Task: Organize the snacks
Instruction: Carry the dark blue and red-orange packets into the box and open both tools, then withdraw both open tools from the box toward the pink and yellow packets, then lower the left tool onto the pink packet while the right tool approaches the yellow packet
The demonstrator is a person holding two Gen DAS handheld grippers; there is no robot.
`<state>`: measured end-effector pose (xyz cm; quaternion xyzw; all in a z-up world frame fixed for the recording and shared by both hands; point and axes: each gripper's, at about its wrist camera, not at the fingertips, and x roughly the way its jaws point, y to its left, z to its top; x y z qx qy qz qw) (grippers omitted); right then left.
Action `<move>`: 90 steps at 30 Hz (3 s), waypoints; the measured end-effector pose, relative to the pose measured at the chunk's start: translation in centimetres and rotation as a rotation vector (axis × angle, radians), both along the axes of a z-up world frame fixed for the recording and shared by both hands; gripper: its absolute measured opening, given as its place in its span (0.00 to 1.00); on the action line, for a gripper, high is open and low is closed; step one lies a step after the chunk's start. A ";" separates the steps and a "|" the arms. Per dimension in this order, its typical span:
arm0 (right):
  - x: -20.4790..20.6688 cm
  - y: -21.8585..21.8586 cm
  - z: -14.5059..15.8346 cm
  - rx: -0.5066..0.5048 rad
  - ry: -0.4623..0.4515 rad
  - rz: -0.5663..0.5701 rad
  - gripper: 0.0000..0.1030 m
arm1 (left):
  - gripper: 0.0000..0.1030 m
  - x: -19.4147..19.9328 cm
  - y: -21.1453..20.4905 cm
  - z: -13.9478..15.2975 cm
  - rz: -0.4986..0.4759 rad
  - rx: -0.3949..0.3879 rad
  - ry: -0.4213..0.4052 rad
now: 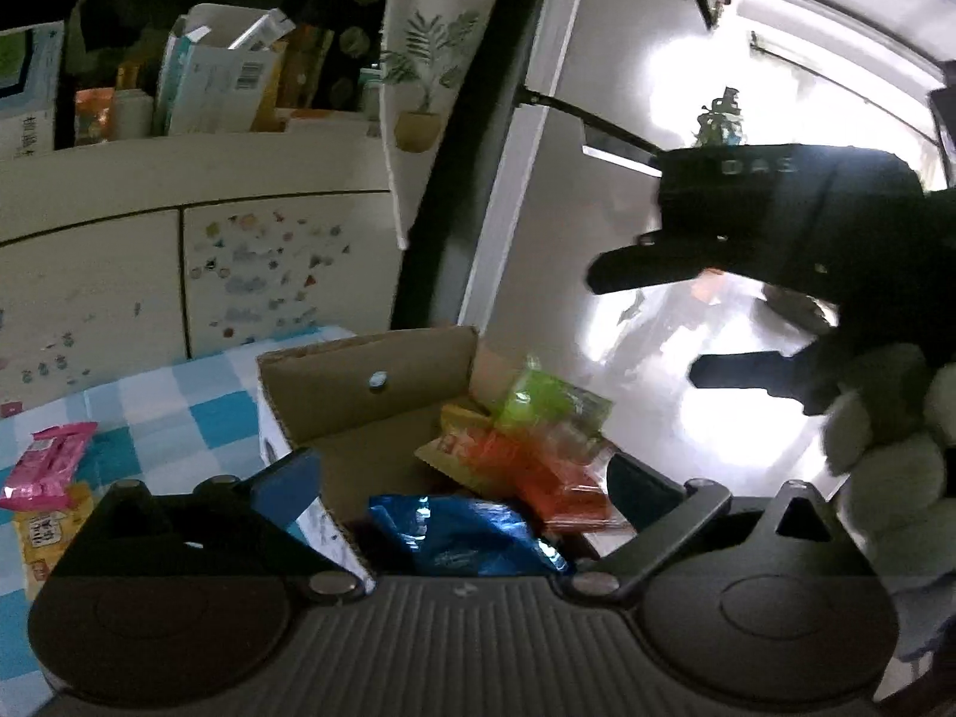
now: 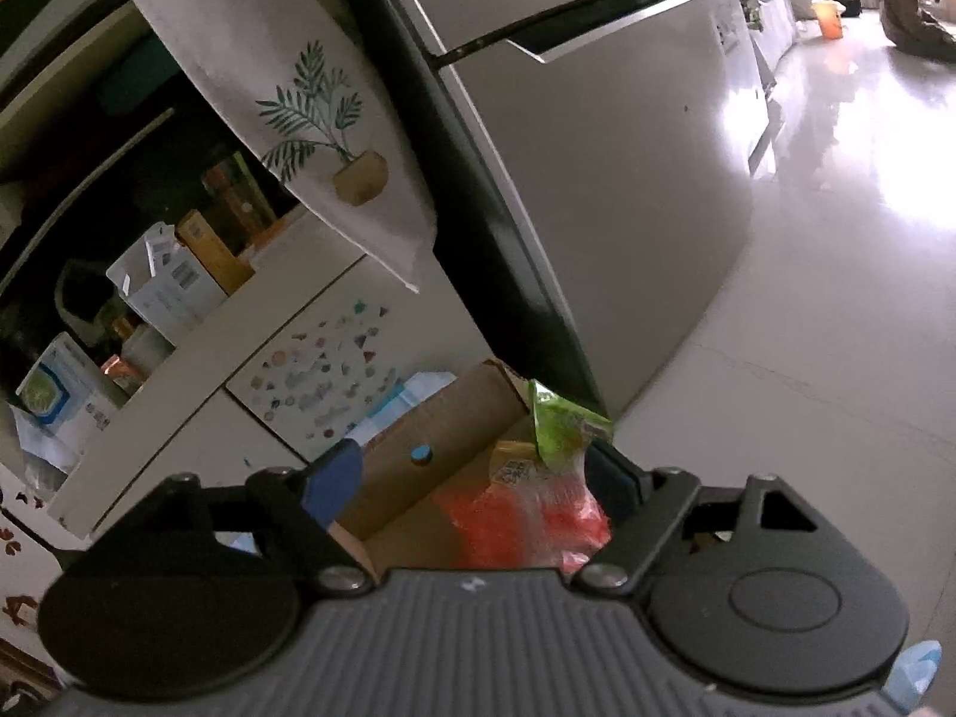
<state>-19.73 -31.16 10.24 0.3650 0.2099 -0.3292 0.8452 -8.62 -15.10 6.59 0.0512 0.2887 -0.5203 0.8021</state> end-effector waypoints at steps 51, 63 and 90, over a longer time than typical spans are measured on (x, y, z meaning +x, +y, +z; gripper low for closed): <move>7.7 6.9 -0.1 -0.124 -0.008 0.341 0.80 | 1.00 16.3 13.5 2.7 0.625 0.085 0.192; 9.6 10.7 -0.8 -0.208 0.021 0.523 0.80 | 1.00 19.0 11.8 -1.0 0.596 0.162 0.219; 13.7 16.6 -5.9 -0.246 0.196 0.765 0.80 | 1.00 24.2 6.4 -7.9 0.389 0.326 0.231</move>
